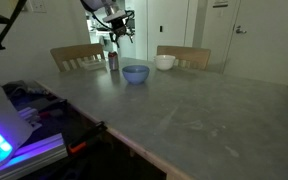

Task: Shift the colorless bowl from the right end of the table to the left end, grab the canned bottle and position it next to the colorless bowl. Afterward, move the purple bowl to the right end and place the white bowl next to it

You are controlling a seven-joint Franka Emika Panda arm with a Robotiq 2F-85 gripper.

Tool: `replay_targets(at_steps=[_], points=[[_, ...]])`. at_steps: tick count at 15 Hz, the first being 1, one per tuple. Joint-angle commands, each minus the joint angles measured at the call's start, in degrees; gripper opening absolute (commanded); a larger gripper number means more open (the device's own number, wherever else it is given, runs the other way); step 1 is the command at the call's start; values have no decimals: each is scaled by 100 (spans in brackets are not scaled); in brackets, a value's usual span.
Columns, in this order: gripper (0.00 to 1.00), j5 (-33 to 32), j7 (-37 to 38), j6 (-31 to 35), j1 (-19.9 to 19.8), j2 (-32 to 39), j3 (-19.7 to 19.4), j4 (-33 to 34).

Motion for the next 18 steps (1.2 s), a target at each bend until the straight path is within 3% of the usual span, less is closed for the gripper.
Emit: replay_targets(at_steps=[1,10,18], points=[[100,185,305,-286,-150,-130,-48,-13],[100,1154,1296,-718,-779,-249,-200,-147],[100,2181,1898,-436,-1435,-730,-336,-994]])
